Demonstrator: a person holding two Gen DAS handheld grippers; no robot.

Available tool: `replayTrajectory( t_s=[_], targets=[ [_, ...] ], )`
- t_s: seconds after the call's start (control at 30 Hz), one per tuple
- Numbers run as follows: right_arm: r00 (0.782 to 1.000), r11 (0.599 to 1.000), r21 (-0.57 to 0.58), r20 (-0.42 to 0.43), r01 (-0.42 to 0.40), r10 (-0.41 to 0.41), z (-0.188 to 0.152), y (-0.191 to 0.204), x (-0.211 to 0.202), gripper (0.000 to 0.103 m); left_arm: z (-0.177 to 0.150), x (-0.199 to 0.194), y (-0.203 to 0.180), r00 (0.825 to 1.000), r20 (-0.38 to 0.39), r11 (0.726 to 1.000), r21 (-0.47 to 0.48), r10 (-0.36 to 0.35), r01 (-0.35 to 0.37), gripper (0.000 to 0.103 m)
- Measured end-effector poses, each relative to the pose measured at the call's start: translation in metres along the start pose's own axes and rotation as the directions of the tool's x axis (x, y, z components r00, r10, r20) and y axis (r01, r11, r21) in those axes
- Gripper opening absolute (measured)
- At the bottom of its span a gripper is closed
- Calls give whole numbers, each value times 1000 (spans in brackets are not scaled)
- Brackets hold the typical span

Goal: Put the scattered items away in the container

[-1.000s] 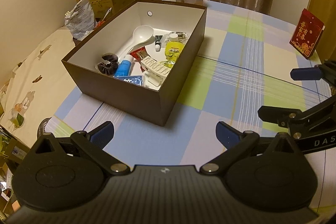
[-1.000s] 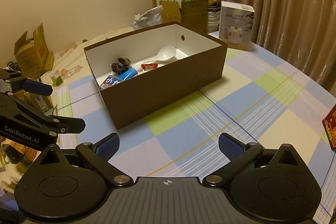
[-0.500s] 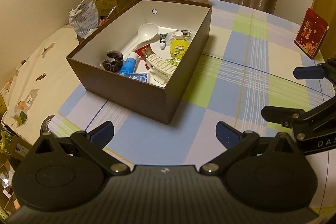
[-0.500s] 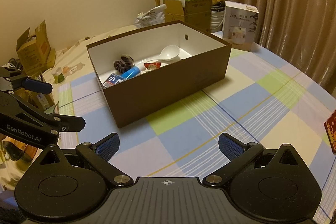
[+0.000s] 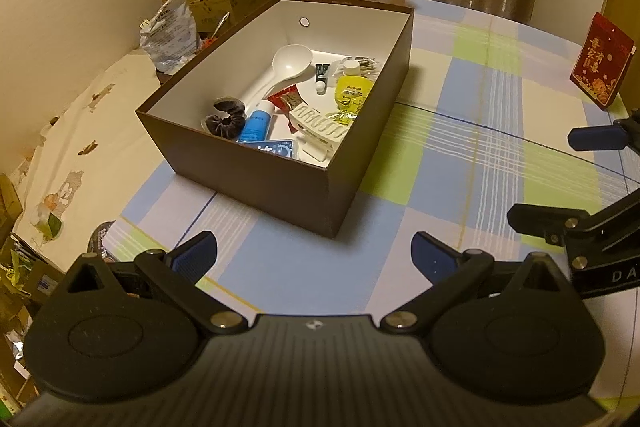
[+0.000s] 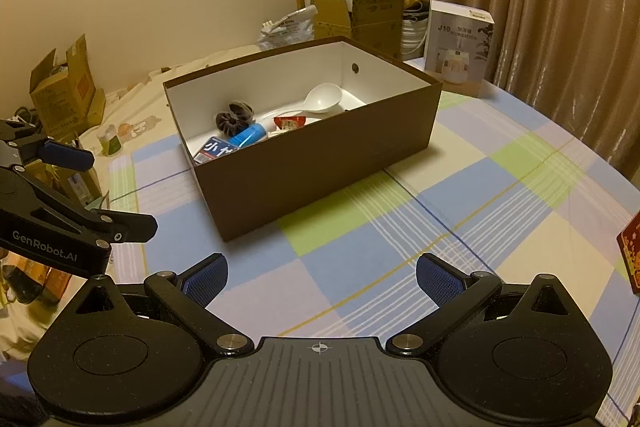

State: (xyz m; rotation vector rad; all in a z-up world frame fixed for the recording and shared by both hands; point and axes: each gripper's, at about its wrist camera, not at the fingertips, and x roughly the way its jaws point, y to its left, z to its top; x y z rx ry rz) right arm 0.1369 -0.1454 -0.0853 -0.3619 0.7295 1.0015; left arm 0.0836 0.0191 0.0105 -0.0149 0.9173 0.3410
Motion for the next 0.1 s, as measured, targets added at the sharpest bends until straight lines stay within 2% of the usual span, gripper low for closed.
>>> replayTrajectory(
  t_s=[0.1],
  targets=[
    [1000,1000,1,-1,-1,1,0,-1,0,103,0,2,1,1000,-7,1000,-1,4,-4,102]
  ],
)
